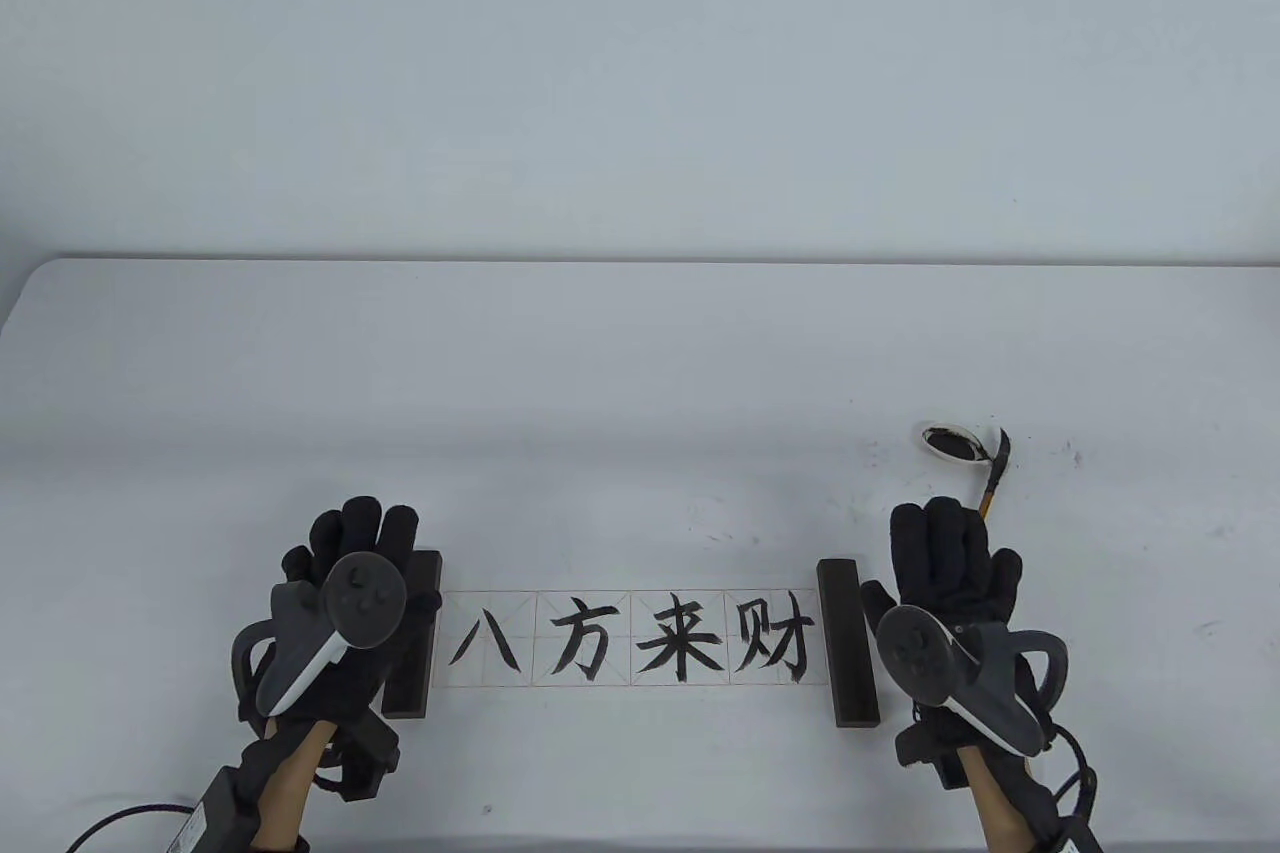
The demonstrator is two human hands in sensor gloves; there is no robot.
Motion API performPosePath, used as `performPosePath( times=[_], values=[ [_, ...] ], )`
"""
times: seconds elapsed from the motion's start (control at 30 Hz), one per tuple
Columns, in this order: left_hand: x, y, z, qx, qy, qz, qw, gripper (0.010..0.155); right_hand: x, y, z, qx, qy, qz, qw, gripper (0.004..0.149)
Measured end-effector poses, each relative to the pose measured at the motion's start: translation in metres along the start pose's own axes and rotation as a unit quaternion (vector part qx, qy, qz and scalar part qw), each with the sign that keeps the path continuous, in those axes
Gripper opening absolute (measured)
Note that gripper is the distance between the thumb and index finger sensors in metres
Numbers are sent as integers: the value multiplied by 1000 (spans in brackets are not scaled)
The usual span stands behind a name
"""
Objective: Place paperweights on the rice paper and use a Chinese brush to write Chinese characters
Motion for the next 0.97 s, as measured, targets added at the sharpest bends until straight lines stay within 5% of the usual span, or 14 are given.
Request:
performPosePath(
  times=[0.97],
  values=[
    [0, 0, -1, -5, -7, -4, 1000, 84, 1, -3, -1, -5, 1, 12, 1000, 75]
  ],
)
Point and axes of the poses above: the tracker on the back of each hand, its own z axis roughly to the thumb side, its own x axis roughly from the fingertips to the wrist, y = z × x, the point moved 3 cm from there along -x, roughly from the wrist to the fingertips, and after that the axes turned 12 degrees about x, right-handed, at the moved point
